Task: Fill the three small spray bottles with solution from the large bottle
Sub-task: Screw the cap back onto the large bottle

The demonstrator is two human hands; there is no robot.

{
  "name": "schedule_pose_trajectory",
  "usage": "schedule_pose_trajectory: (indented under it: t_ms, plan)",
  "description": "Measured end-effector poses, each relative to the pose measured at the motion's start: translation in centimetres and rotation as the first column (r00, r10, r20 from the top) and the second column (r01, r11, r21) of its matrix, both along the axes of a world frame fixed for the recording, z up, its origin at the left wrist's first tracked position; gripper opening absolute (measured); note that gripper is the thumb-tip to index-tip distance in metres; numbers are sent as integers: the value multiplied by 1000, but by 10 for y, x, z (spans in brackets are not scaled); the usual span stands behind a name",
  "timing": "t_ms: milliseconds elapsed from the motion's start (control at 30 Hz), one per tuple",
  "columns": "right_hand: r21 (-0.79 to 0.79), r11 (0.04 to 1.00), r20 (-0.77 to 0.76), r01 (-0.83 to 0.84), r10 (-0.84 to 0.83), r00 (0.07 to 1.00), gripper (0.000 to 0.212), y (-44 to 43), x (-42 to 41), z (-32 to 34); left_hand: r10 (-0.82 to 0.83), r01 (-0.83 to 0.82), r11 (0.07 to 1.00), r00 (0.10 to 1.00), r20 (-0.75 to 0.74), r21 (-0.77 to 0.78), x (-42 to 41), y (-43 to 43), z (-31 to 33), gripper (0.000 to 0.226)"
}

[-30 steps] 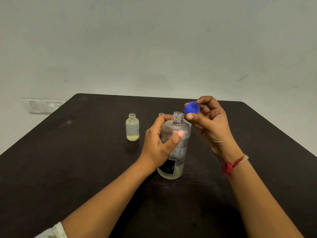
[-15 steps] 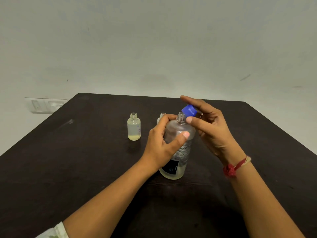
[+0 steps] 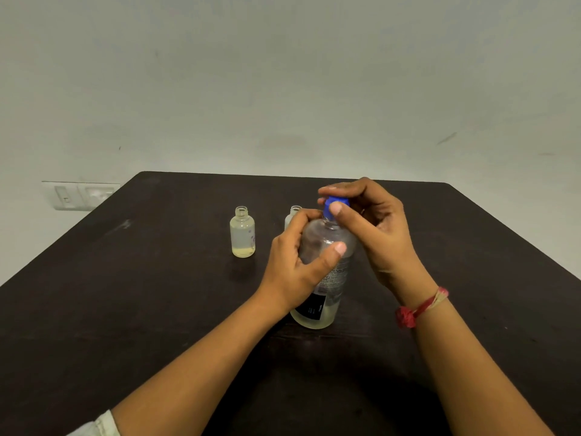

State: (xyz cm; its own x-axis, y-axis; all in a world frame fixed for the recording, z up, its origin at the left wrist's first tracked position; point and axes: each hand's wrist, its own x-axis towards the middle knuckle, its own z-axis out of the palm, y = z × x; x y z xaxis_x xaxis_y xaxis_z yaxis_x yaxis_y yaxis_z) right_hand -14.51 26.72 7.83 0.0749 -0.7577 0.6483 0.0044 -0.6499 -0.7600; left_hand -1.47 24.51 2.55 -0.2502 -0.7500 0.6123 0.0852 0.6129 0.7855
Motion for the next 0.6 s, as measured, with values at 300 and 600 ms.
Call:
schedule_pose_trajectory:
  t_ms: [300, 600]
  plan:
    - [-37, 984, 52, 174, -172, 984, 27, -1, 9, -3, 20, -20, 999, 1000, 12, -45, -1, 2, 1, 48]
    - [90, 988, 156, -122, 107, 982, 27, -8, 4, -8, -7, 8, 1000, 998, -63, 16, 1, -4, -3, 50]
